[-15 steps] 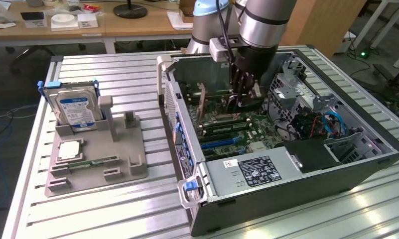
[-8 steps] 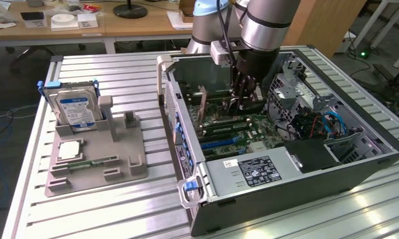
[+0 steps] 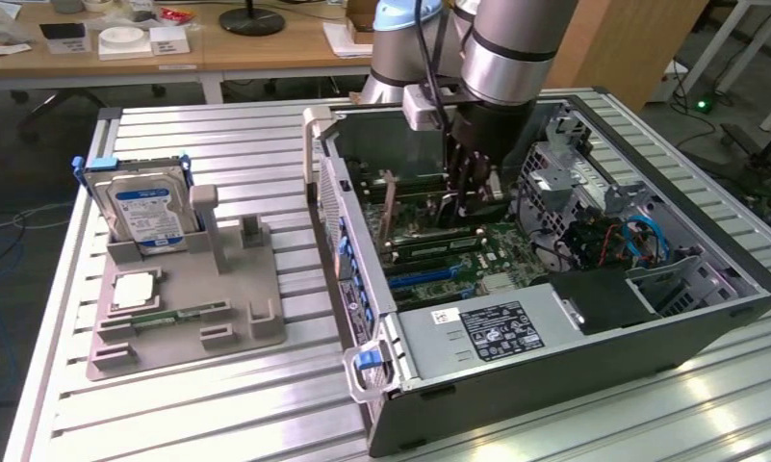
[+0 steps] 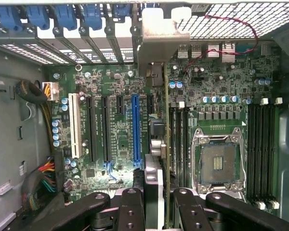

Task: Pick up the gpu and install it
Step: 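Insert the gpu into the slot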

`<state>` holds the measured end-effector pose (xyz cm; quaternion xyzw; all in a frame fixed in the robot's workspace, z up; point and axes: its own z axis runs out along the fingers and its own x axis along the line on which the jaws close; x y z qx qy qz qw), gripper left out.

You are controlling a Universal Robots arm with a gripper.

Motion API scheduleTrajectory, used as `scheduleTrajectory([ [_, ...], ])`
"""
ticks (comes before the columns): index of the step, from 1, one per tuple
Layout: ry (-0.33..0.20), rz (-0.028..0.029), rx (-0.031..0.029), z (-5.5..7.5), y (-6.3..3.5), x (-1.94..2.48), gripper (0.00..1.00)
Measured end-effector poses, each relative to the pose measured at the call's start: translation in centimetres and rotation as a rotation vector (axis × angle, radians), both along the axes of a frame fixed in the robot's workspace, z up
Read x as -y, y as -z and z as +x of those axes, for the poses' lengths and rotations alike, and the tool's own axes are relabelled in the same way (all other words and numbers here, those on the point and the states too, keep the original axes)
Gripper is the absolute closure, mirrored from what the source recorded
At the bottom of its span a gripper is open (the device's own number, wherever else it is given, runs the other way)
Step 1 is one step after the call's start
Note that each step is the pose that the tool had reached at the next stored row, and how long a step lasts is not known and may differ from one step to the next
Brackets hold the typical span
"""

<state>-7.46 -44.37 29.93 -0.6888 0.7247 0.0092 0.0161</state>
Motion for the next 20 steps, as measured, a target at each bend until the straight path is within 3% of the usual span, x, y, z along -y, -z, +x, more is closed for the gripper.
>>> scheduleTrajectory([
  [9,0.003,-0.0002,0.0000,0.0,0.39,0.31,0.72],
  [20,0.003,-0.0020,-0.0016,-0.4,1.27,0.37,0.72],
])
